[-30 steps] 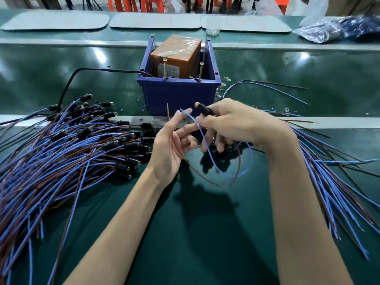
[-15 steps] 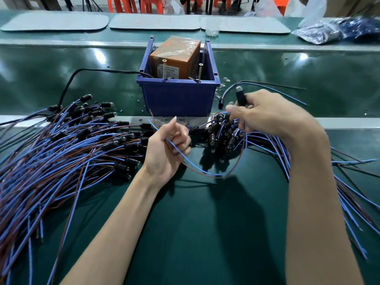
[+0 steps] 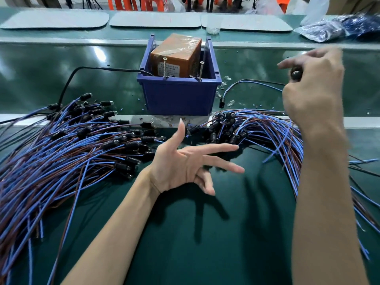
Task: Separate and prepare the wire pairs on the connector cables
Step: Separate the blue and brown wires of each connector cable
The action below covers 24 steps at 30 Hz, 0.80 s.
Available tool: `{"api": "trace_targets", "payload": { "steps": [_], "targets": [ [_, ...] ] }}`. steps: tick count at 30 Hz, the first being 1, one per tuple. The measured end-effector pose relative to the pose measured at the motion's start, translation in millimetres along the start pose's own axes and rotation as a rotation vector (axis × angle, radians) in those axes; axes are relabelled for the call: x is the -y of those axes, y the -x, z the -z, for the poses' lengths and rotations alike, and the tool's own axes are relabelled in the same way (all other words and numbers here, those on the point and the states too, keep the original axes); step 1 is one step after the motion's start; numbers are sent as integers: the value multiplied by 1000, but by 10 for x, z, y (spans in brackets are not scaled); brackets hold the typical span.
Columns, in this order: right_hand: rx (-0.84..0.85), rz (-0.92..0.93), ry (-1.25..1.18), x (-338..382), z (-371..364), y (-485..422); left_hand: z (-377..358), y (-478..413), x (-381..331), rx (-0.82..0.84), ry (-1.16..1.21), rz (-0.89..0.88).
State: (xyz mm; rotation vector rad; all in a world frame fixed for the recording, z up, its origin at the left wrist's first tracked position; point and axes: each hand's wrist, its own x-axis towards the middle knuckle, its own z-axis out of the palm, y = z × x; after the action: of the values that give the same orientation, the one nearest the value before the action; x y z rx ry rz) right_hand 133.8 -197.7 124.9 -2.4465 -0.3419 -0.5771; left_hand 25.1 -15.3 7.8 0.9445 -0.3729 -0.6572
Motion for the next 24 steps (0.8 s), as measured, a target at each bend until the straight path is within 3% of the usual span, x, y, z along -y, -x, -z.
{"api": "trace_targets", "payload": {
  "steps": [3, 7, 9, 14, 21, 24],
  "targets": [
    [225, 67, 86, -4, -128, -19, 24, -18, 22, -161, -25, -122],
    [772, 207, 245, 99, -307, 87, -5, -74, 78, -434, -183, -315],
    [885, 239, 309, 156, -345, 140, -50, -116, 114, -581, -327, -399],
    [881, 223, 323, 141, -289, 142, -113, -126, 124, -839, -490, -486],
    [585, 323, -72, 407, -297, 190, -202, -203, 117, -827, -720, -287],
    [678, 462, -132, 623, -506, 348, -255, -226, 116, -862, -760, -229]
  ]
}}
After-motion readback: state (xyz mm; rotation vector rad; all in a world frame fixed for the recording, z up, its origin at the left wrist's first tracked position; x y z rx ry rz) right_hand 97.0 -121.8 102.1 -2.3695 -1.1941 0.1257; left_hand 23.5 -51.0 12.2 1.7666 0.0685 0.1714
